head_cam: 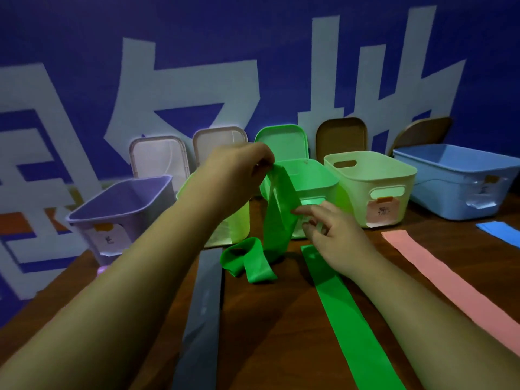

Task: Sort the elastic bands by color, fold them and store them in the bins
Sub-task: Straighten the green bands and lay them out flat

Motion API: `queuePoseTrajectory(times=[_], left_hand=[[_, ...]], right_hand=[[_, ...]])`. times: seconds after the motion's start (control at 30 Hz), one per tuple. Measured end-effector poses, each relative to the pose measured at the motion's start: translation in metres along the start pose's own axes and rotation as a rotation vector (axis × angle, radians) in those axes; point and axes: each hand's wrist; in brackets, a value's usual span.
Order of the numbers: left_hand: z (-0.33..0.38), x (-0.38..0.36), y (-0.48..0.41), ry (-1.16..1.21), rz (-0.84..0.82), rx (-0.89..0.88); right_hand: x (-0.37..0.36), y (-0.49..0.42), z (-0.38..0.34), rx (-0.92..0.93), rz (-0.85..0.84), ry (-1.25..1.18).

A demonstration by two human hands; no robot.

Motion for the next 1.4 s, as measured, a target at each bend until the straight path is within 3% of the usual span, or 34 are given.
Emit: queuePoseTrajectory(times=[0.3,0.47,0.67,0.87,1.1,1.4], left_hand=[[0.001,0.059,-0.08,-0.228,0.037,-0.06],[0.003,0.071,-0.104,-0.263,0.015,0.022],[0.01,0.071,-0.112,-0.188,0.009,0.072],[0.014,0.07,-0.116,-0.099,0.038,0.077],[0.015,0.069,-0.12,-0.066,0.059,0.12],[0.002,0.072,-0.118,0.054,0.124,0.309]], right_hand=[[0.0,0.004,0.001,0.063,-0.043,-0.048],[0.0,0.004,-0.007,-0.059,-0.015,-0.154],[0.005,0.002,-0.008,-0.214,-0.036,-0.32],[0.003,0.005,-0.006,-0.245,-0.179,-0.418],[0.008,0.007,-0.017,-0.289,-0.185,-0.276],[0.02,0.017,-0.026,-0.326,-0.29,-0.211]])
Point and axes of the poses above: each hand's wrist, its own y-axis away from the middle knuckle, its own x-axis out of the back of the hand, z = x × y, and after that the axes turned 8 degrees about -x, right-handed
